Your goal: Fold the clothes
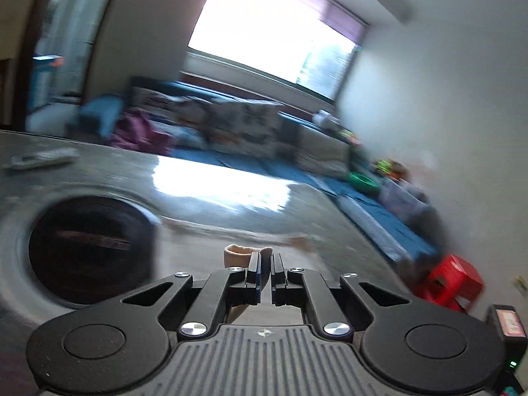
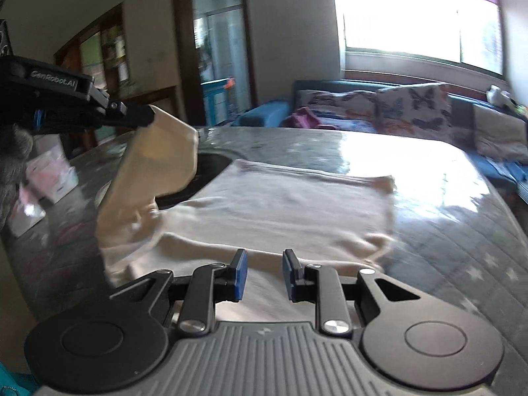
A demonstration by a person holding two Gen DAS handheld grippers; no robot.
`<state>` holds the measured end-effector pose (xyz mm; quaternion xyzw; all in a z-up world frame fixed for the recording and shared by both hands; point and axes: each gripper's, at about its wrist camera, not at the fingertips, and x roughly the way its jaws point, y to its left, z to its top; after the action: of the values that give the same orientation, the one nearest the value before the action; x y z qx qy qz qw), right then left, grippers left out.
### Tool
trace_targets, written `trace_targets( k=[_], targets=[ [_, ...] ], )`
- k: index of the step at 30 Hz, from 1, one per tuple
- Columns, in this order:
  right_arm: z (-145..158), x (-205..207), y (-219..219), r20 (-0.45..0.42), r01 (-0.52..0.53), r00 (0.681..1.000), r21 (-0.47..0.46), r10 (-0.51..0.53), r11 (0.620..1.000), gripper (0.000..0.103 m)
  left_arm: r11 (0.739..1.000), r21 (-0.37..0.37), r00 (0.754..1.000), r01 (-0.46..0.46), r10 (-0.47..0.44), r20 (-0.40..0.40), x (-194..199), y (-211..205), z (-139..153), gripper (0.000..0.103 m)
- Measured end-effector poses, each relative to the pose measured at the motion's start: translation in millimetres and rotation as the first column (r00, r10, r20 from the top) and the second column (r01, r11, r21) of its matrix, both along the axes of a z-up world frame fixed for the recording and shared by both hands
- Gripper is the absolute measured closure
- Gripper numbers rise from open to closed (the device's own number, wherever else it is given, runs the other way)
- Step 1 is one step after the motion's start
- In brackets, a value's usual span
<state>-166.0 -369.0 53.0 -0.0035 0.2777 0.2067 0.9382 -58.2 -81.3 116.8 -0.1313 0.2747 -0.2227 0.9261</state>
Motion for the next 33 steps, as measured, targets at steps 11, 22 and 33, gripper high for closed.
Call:
trace_targets(
  k=[11, 22, 33],
  targets=[
    [-9, -7, -37, -0.050, 0.123, 0.991, 0.046, -0.120, 0.991, 0.080, 0.977, 0.009, 0.968, 0.213, -0.210, -0.137, 4, -68, -55, 0.094],
    [-15, 4, -19, -0.099, 0.073, 0.993, 0.071, -0.066, 0.995, 0.080, 0.987, 0.080, 0.986, 0.142, -0.134, -0.101, -20, -6, -56, 0.064],
    [-28, 11, -11, -0.162, 0.066, 0.985, 0.050, -0.057, 0.997, 0.080, 0.965, 0.255, 0.994, 0.062, -0.036, -0.104, -56, 52, -81, 0.061]
  ],
)
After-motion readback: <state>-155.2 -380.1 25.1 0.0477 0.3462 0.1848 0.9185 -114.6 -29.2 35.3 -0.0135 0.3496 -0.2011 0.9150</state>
